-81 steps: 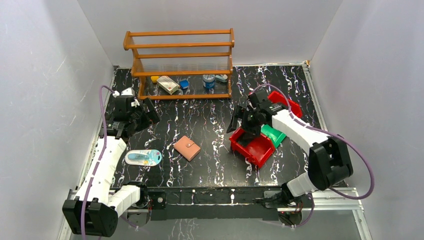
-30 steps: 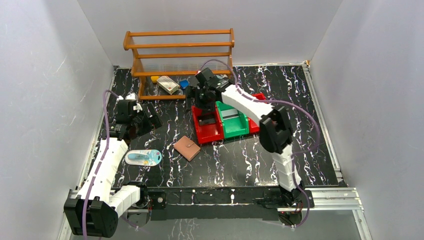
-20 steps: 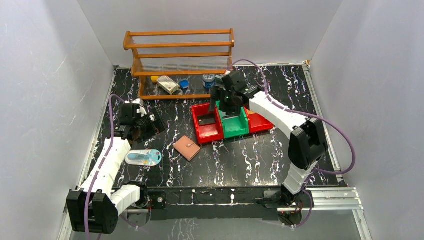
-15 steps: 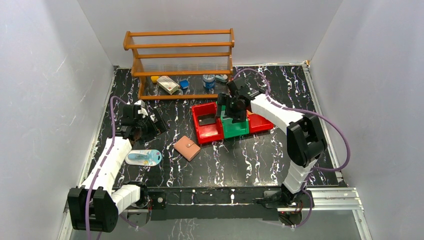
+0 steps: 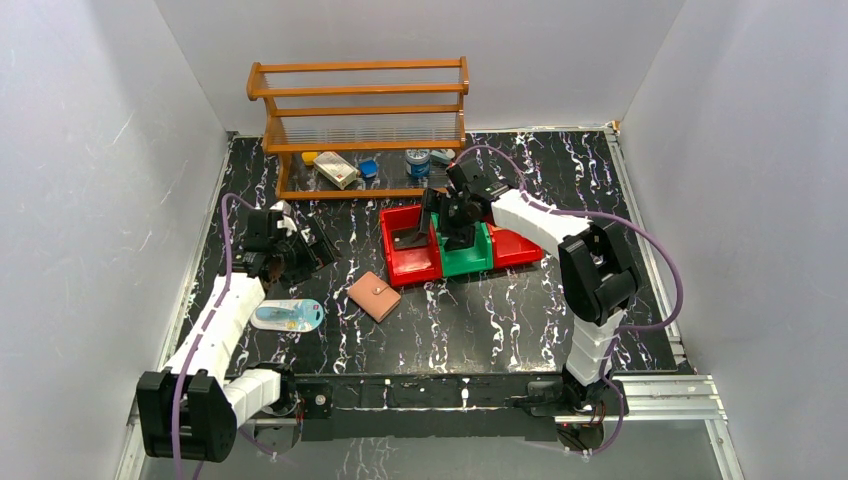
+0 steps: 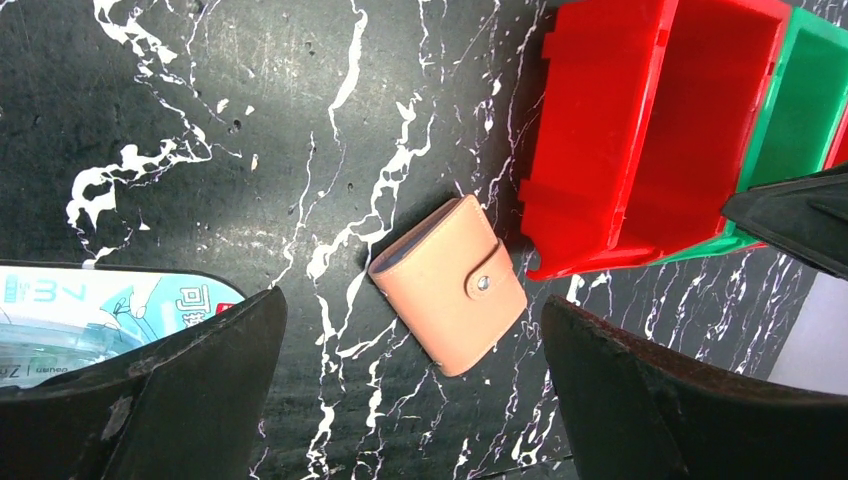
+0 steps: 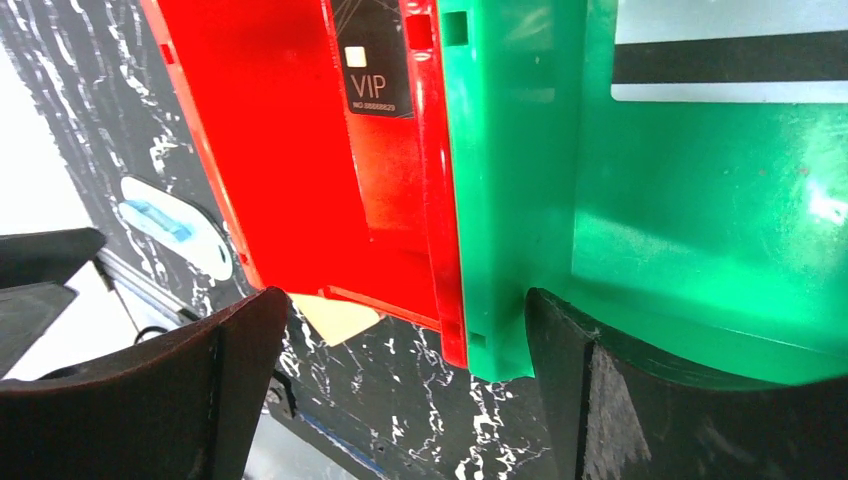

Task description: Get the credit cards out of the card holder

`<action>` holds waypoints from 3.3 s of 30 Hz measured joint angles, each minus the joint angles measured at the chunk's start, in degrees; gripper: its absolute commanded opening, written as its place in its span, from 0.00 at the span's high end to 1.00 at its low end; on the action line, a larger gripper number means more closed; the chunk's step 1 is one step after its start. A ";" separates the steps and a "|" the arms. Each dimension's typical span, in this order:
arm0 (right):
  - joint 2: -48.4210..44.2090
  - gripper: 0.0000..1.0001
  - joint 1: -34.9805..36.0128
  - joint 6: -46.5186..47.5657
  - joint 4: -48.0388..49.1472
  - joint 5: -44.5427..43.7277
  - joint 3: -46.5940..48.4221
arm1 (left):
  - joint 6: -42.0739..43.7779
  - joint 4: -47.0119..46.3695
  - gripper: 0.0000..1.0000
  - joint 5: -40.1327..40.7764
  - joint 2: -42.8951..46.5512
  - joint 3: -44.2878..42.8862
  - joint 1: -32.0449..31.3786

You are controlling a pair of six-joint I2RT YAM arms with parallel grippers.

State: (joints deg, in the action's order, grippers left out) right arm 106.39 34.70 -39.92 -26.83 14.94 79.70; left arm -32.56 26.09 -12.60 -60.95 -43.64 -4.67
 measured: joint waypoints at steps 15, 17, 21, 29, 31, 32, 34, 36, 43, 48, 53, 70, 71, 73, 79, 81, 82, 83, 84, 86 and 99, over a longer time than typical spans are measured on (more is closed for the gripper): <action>1.25 0.03 -0.70 -4.83 12.24 10.71 -3.96 | 0.20 -4.68 0.04 -4.66 -13.46 -0.35 0.00; 1.01 0.03 -0.79 -4.81 12.00 10.19 -4.61 | 0.31 -4.98 0.06 -5.49 -16.04 -1.14 0.00; -2.36 0.04 -0.94 -4.07 10.16 6.88 -6.54 | 0.42 -5.99 0.19 -6.29 -20.13 -2.01 0.00; -17.88 0.05 -0.94 -3.80 8.17 1.62 -15.19 | 1.62 -7.37 0.38 -9.51 -28.87 -4.24 -0.31; -20.26 0.05 -0.94 -4.15 7.82 0.81 -17.42 | 1.75 -7.37 0.40 -9.97 -29.38 -4.44 -0.76; -20.96 0.05 -0.94 -4.39 7.48 0.46 -18.21 | 1.88 -7.54 0.42 -9.94 -29.38 -4.44 -1.14; -22.12 0.05 -0.94 -4.92 6.93 -0.26 -19.91 | 2.01 -7.76 0.50 -9.90 -29.66 -4.46 -2.43; -22.67 0.05 -0.94 -5.20 6.64 -0.81 -21.07 | 2.14 -7.91 0.60 -9.66 -30.10 -4.55 -3.96; -23.02 0.07 -0.94 -6.05 6.25 -1.51 -23.37 | 2.49 -8.57 0.76 -7.21 -29.53 -2.71 -9.03; -23.54 0.08 -0.94 -6.82 6.45 -1.16 -26.03 | 2.27 -7.82 0.80 -5.11 -23.61 2.01 -10.54; -23.52 0.14 -0.07 -7.30 7.48 -0.44 -27.10 | 3.10 -7.21 0.85 -4.11 -22.03 2.60 -14.16; -12.55 0.21 15.04 1.16 8.79 -2.51 -19.39 | 0.76 1.46 0.23 8.24 -2.40 1.11 -19.93; -12.33 0.20 15.78 1.73 8.76 -3.32 -18.60 | 0.13 1.55 0.14 10.19 -0.66 0.33 -19.93; -11.67 0.19 17.07 2.78 8.52 -4.61 -17.20 | -2.16 3.21 0.02 15.89 4.44 -0.04 -19.93; -2.12 0.21 21.84 9.42 3.15 -10.58 -7.28 | -12.57 10.82 0.02 28.94 16.26 0.11 -19.93; 0.17 0.23 22.75 10.69 2.29 -11.17 -4.52 | -13.46 11.63 0.02 29.20 17.09 0.15 -19.93; 1.22 0.24 23.17 11.43 2.36 -11.47 -3.67 | -13.86 11.98 0.02 29.29 17.42 0.15 -19.93; 2.05 0.26 23.63 11.87 2.36 -11.78 -3.26 | -14.21 12.24 0.02 29.33 17.57 0.15 -19.93; 2.84 0.28 24.11 12.28 2.34 -11.98 -3.15 | -14.47 12.48 0.02 29.33 17.62 0.15 -19.93; 4.35 0.34 25.05 12.70 1.44 -12.63 -3.30 | -14.86 13.03 0.02 29.29 17.55 0.15 -19.93; -10.56 0.46 26.03 -7.93 5.84 -15.85 -24.04 | -10.43 10.64 0.02 20.35 13.14 0.15 -19.93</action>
State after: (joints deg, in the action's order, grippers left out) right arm 95.83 60.73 -47.86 -20.99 -0.91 55.66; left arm -42.98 36.73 7.75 -47.81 -43.48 -24.60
